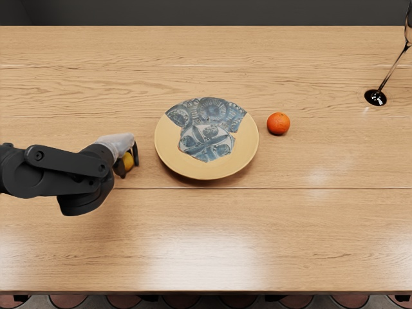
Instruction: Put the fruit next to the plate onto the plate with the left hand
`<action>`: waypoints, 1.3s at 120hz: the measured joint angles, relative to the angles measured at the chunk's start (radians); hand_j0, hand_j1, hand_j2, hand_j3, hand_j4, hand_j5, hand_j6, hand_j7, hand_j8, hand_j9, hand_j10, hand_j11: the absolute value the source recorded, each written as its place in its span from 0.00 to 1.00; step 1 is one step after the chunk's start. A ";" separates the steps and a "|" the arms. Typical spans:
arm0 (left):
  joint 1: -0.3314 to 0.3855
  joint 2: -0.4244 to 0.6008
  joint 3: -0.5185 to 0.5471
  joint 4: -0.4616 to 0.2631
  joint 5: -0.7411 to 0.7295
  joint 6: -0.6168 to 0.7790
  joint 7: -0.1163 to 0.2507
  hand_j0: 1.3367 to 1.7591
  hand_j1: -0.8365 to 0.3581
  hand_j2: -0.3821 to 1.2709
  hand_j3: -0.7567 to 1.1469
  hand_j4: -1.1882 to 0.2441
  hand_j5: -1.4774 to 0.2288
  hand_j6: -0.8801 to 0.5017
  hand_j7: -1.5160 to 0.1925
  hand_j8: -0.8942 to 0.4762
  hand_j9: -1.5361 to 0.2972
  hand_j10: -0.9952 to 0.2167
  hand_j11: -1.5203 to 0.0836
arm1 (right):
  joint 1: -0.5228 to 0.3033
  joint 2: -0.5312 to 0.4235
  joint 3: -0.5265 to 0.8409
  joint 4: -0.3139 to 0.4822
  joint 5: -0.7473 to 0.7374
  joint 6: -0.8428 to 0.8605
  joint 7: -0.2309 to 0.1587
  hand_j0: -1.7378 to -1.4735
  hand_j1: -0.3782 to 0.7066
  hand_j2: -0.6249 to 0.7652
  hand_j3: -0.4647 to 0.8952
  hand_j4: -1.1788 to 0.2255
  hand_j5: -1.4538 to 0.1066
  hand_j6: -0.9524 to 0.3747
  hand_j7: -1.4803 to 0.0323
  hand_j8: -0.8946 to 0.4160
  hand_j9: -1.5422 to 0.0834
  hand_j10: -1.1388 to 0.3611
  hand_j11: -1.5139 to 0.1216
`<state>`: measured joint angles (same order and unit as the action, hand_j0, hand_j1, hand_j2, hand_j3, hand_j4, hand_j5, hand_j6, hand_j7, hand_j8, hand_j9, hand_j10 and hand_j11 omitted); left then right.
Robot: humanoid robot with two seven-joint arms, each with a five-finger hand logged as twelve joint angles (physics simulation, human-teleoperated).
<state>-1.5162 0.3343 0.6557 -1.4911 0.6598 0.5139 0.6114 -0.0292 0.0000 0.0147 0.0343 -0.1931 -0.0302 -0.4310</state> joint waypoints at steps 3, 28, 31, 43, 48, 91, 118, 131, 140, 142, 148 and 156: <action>-0.001 0.002 0.000 -0.001 0.001 -0.004 -0.001 0.74 0.42 0.20 0.64 0.26 0.36 0.47 0.29 0.48 0.29 0.43 0.29 | 0.000 0.000 0.000 0.000 0.000 0.000 0.000 0.30 0.03 0.45 0.34 0.84 0.93 0.72 0.98 0.68 0.95 0.76 0.93; -0.024 0.019 -0.003 -0.010 -0.017 -0.024 -0.003 0.74 0.39 0.39 0.48 0.26 0.29 0.37 0.37 0.47 0.26 0.38 0.27 | 0.000 0.000 0.000 0.000 0.000 0.000 0.000 0.30 0.03 0.45 0.34 0.84 0.93 0.72 0.98 0.68 0.95 0.76 0.93; -0.032 0.022 -0.003 -0.012 -0.019 -0.027 -0.003 0.74 0.38 0.40 0.47 0.26 0.28 0.37 0.36 0.46 0.26 0.38 0.27 | 0.000 0.000 0.000 0.000 0.000 0.000 0.000 0.30 0.03 0.45 0.34 0.84 0.93 0.72 0.98 0.68 0.95 0.76 0.93; -0.059 0.036 -0.005 -0.021 -0.029 -0.040 -0.001 0.74 0.40 0.42 0.44 0.27 0.25 0.37 0.31 0.45 0.25 0.36 0.27 | 0.000 0.000 0.000 0.000 0.000 0.000 0.000 0.30 0.03 0.45 0.34 0.84 0.93 0.72 0.98 0.68 0.95 0.76 0.93; -0.069 0.037 -0.006 -0.025 -0.031 -0.044 -0.001 0.74 0.41 0.42 0.43 0.27 0.24 0.37 0.30 0.44 0.24 0.35 0.27 | 0.000 0.000 0.000 0.000 0.000 0.000 0.000 0.30 0.03 0.45 0.34 0.84 0.93 0.72 0.98 0.68 0.95 0.76 0.93; -0.170 0.080 -0.024 -0.077 -0.087 -0.104 -0.003 0.74 0.36 0.62 0.40 0.29 0.20 0.39 0.26 0.39 0.24 0.27 0.26 | 0.000 0.000 0.000 0.000 0.000 0.000 0.000 0.30 0.03 0.45 0.34 0.84 0.93 0.72 0.98 0.68 0.95 0.76 0.93; -0.226 0.106 -0.060 -0.094 -0.113 -0.158 -0.001 0.75 0.42 0.66 0.40 0.29 0.20 0.30 0.25 0.31 0.25 0.20 0.27 | 0.000 0.000 0.000 0.000 0.000 0.000 0.000 0.30 0.03 0.45 0.34 0.84 0.93 0.72 0.98 0.68 0.95 0.76 0.93; -0.237 0.104 -0.081 -0.096 -0.116 -0.167 0.000 0.75 0.40 0.69 0.40 0.29 0.20 0.31 0.25 0.30 0.25 0.18 0.28 | 0.000 0.000 0.000 0.000 0.000 0.000 0.000 0.30 0.03 0.45 0.34 0.84 0.93 0.72 0.98 0.68 0.95 0.76 0.93; -0.239 0.100 -0.102 -0.097 -0.117 -0.169 0.000 0.75 0.37 0.72 0.40 0.29 0.20 0.31 0.25 0.31 0.26 0.17 0.28 | 0.000 0.000 0.000 0.000 0.000 0.000 0.000 0.30 0.03 0.45 0.34 0.84 0.93 0.72 0.98 0.68 0.95 0.76 0.93; -0.242 0.099 -0.107 -0.097 -0.118 -0.170 0.000 0.75 0.36 0.73 0.40 0.29 0.20 0.32 0.25 0.32 0.26 0.17 0.28 | 0.000 0.000 0.000 0.000 0.000 0.000 0.000 0.30 0.03 0.45 0.34 0.84 0.93 0.72 0.98 0.68 0.95 0.76 0.93; -0.258 0.096 -0.118 -0.097 -0.122 -0.170 0.000 0.75 0.35 0.74 0.40 0.29 0.20 0.33 0.25 0.32 0.26 0.17 0.28 | 0.000 0.000 0.000 0.000 0.000 0.000 0.000 0.30 0.03 0.45 0.34 0.84 0.93 0.72 0.98 0.68 0.95 0.76 0.93; -0.279 0.092 -0.129 -0.097 -0.135 -0.170 0.000 0.75 0.34 0.71 0.40 0.29 0.21 0.32 0.25 0.32 0.26 0.17 0.28 | 0.000 0.000 0.000 0.000 0.000 0.000 0.000 0.30 0.03 0.45 0.34 0.84 0.93 0.72 0.98 0.68 0.95 0.76 0.93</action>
<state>-1.7947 0.4259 0.5263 -1.5879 0.5245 0.3437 0.6112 -0.0291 0.0000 0.0147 0.0344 -0.1932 -0.0304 -0.4310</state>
